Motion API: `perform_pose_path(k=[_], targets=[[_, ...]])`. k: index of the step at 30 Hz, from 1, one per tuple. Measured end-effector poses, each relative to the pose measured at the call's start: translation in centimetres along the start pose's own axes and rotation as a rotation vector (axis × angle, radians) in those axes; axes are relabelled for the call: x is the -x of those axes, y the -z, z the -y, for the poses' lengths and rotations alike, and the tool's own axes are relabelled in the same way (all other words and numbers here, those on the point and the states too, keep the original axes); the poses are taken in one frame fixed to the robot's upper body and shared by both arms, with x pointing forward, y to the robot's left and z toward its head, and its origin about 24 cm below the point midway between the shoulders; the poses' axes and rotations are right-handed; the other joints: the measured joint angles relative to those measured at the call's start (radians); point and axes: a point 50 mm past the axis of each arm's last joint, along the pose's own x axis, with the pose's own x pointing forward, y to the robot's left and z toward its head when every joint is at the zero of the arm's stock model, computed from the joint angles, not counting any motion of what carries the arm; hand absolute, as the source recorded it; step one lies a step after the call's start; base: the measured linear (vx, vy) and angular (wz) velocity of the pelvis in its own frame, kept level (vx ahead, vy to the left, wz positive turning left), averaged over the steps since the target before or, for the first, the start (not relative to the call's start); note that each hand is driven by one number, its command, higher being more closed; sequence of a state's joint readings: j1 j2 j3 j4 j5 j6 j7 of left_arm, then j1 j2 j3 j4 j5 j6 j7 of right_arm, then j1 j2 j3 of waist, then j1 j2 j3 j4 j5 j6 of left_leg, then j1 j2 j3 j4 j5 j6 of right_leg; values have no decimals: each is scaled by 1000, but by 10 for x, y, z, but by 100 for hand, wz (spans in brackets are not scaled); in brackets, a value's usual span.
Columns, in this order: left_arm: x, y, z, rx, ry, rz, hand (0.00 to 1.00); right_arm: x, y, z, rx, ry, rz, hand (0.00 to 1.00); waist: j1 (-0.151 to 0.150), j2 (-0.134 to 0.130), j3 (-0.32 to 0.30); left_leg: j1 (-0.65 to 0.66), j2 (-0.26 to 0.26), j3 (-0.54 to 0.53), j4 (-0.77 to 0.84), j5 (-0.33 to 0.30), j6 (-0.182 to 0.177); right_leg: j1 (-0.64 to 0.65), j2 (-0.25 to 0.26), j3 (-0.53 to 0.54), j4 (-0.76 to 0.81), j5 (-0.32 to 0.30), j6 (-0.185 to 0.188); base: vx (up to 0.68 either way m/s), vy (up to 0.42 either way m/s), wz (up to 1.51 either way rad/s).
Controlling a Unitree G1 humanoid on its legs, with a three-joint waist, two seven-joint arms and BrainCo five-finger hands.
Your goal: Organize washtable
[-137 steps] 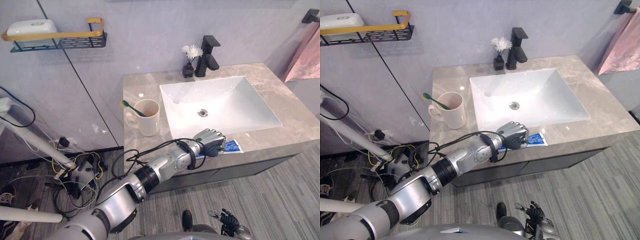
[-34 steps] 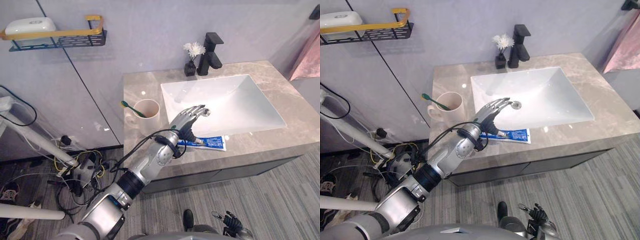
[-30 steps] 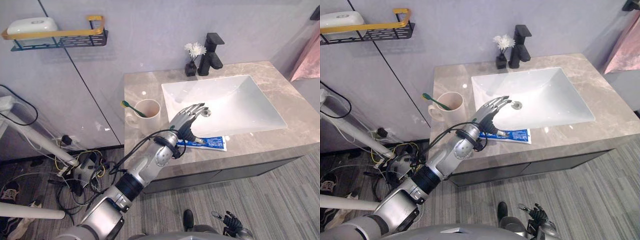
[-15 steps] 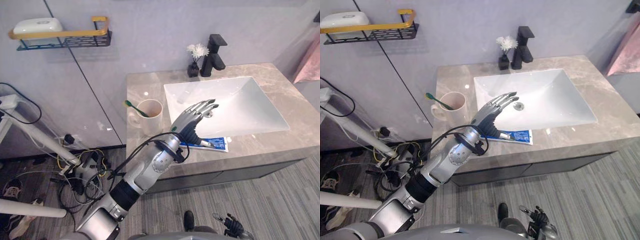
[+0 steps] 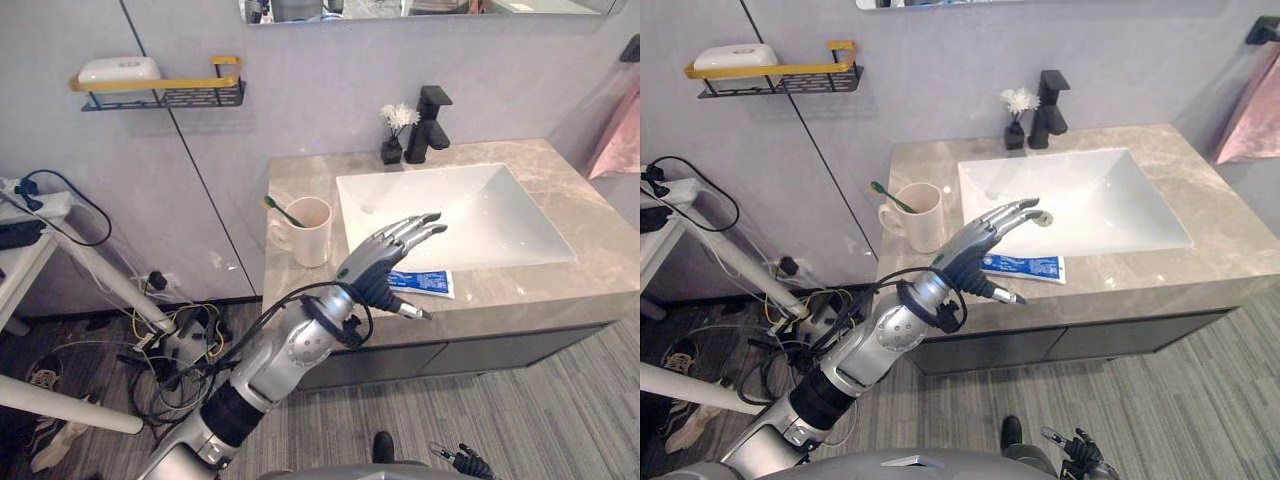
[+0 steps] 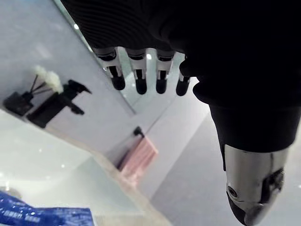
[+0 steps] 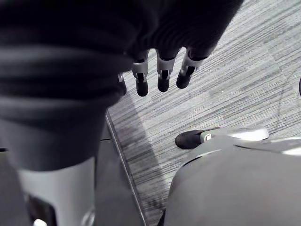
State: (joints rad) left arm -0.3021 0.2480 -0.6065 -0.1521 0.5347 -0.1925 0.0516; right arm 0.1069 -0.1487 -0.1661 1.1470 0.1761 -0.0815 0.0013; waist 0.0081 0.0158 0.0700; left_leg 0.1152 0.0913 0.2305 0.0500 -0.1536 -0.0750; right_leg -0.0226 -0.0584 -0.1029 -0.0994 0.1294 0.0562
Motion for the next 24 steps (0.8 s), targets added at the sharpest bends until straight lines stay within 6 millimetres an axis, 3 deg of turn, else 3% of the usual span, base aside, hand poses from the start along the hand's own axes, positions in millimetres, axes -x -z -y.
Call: perform_pose_path(k=[12, 18, 24], targets=[[14, 42, 22, -116, 176, -170, 0, -1, -2, 0, 2, 0, 3, 0, -15, 9, -8, 15, 0, -16, -20, 12, -1, 1, 2, -18, 1, 1, -8, 46, 3, 4], [4, 59, 13, -257, 225, -194, 0, -1, -5, -1, 1, -3, 11, 0, -28, 8, -8, 31, -1, -13, -31, 12, -1, 10, 2, -23, 0, 1, -8, 34, 13, 0], [1, 64, 11, -282, 225, -201, 0, -1, -6, -1, 1, -5, 14, 0, -28, 8, -7, 31, -2, -12, -29, 12, 0, 10, 2, -22, 0, 1, -8, -11, -5, -1]])
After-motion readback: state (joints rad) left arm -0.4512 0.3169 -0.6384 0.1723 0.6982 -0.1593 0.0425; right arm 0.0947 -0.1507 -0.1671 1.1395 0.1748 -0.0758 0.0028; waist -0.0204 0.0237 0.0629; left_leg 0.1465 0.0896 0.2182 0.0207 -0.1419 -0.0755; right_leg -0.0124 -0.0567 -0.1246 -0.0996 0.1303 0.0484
